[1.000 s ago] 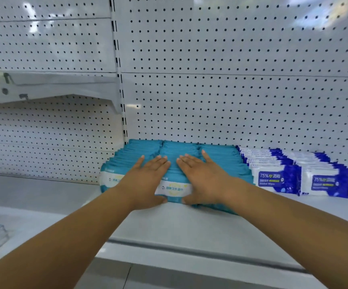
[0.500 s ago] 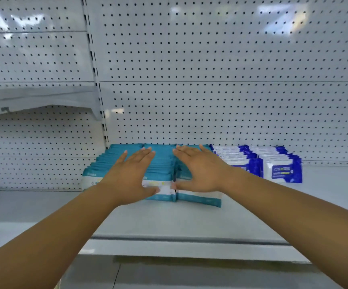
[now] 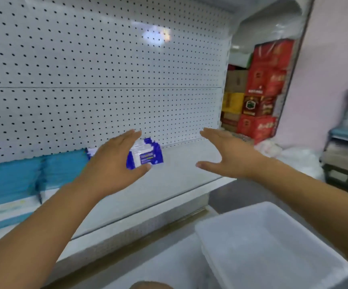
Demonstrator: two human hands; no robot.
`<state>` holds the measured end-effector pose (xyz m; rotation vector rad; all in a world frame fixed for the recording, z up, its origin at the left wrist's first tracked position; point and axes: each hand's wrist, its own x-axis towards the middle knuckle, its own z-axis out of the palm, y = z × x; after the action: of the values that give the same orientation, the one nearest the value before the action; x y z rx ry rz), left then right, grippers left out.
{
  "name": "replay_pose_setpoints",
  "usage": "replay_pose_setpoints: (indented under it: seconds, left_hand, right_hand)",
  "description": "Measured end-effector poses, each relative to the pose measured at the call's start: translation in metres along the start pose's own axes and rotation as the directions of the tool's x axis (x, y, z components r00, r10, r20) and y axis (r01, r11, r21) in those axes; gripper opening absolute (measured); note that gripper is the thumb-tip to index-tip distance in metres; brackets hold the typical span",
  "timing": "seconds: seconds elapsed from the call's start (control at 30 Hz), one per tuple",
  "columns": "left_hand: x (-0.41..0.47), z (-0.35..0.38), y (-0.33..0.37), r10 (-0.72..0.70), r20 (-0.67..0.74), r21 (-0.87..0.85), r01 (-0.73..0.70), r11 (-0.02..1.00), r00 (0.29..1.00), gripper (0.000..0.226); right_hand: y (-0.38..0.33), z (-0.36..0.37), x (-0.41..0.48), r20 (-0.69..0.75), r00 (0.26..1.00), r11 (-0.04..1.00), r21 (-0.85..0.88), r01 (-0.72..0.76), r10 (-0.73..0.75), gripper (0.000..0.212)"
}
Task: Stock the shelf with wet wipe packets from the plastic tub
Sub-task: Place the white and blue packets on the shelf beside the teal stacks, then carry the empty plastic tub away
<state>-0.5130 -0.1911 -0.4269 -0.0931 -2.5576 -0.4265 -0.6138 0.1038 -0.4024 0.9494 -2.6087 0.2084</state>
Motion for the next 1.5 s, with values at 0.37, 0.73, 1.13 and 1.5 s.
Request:
replay_pose_setpoints:
  seconds: [0.37,0.73,1.13,1.5]
  left_hand:
    - [0.016,0.167,0.145,0.127,0.358,-0.283,-0.022,0.959,0.925,0.077]
    - [0.054,0.348,0.126,0.091,0.675,-0.231,0.092,0.969,0.732,0.088]
    - [0.091,0.41,0.135,-0.103,0.918,-0.01,0.284,0.959,0.382,0.093]
    - [0.127,0.336,0.23,-0.094,0.912,-0.063,0.362,0.93,0.399,0.06]
  right_hand:
    - [0.14,0.039,-0.197,0.111,0.781,0.775,0.1,-0.624,0.614,0.086]
    - [0.144,0.196,-0.271,0.191,0.1,0.023,0.367,-0.93,0.976,0.082]
    - [0.13,0.238,-0.241,0.333,-0.426,-0.541,0.52,-0.662,0.841,0.058]
    - [0.157,0.103,-0.261,0.363,-0.552,-0.659,0.464,-0.592,0.751,0.085]
